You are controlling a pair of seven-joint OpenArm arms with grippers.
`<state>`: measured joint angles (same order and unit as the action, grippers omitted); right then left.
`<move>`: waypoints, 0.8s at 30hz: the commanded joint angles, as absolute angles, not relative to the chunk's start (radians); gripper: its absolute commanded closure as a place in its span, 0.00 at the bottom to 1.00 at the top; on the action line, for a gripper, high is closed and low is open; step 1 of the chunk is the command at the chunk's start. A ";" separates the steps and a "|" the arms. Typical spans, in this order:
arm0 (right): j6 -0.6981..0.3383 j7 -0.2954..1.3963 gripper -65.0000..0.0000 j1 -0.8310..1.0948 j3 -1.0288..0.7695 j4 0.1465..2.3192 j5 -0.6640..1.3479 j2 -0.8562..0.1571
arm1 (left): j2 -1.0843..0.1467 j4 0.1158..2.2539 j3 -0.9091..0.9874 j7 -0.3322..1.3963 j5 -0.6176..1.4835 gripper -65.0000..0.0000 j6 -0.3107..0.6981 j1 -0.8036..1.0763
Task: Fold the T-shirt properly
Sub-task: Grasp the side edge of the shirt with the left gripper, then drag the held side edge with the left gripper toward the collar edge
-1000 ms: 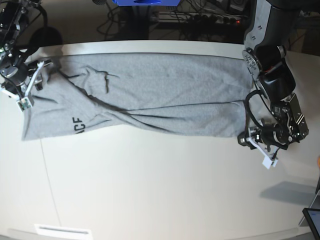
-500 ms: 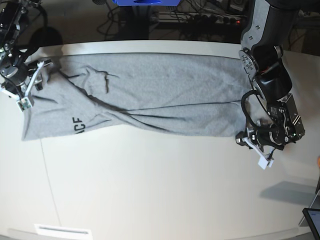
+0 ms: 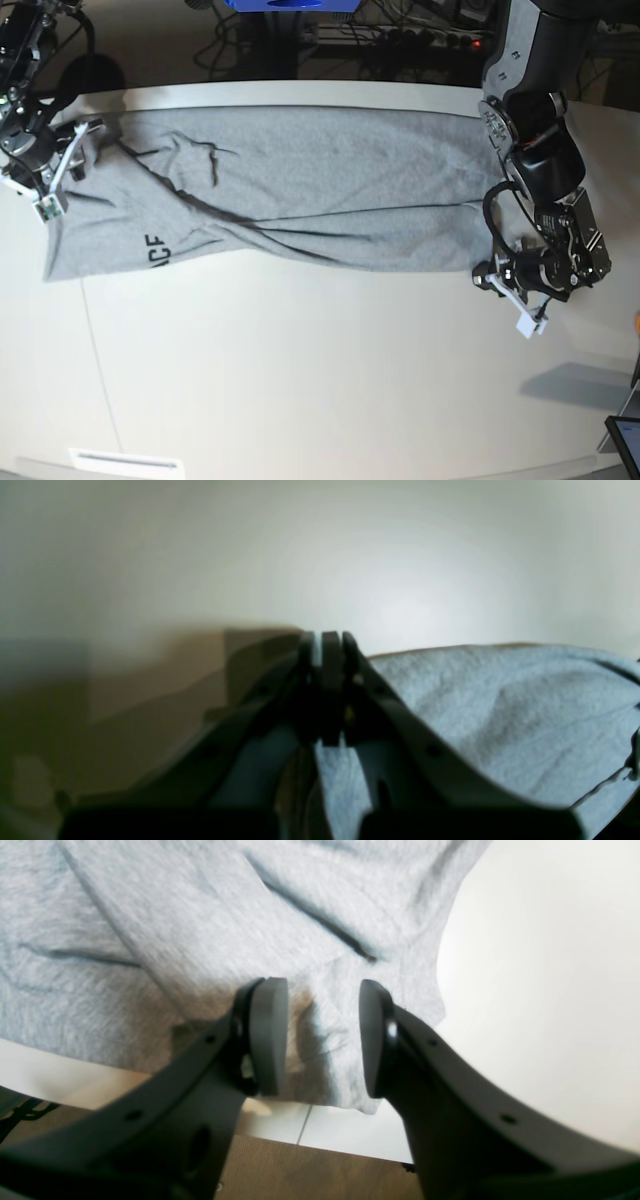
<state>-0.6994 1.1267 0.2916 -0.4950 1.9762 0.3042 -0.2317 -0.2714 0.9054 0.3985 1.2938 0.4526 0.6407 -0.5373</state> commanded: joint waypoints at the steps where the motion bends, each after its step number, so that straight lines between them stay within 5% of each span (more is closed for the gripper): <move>1: -0.698 1.113 0.67 0.288 -0.499 1.989 0.306 -0.248 | -0.289 0.975 0.397 1.293 0.473 1.00 0.645 -0.564; 24: -0.698 1.115 0.67 0.288 -0.499 1.989 0.306 -0.248 | -0.283 1.389 0.291 1.396 0.476 1.00 0.647 -0.328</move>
